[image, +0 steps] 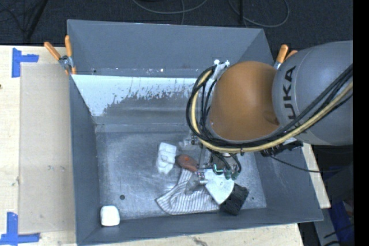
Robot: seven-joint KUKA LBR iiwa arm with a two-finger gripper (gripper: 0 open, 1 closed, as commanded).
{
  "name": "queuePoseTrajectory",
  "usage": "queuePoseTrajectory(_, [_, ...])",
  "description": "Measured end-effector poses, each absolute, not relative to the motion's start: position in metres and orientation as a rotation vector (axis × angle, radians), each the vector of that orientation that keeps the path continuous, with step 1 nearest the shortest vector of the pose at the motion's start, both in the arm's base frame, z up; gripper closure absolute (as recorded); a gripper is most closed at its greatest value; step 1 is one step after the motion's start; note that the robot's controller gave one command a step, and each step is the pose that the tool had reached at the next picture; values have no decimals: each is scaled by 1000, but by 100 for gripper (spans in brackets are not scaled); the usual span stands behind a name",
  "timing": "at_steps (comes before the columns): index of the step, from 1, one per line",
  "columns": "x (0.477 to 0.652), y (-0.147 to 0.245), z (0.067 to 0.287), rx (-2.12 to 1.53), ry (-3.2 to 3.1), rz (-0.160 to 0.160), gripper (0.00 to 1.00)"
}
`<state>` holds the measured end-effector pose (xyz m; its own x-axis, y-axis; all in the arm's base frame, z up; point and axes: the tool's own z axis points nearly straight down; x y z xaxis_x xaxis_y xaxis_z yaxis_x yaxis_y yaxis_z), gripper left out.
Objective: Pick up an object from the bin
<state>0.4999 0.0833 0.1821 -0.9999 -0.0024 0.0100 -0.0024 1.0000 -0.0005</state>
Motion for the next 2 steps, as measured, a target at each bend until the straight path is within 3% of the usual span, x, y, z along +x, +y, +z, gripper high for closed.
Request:
queuePoseTrajectory(1, [502, 83, 186, 0, -3139, 0, 0])
queuePoseTrajectory(2, [532, 44, 83, -37, -3156, -16, 100])
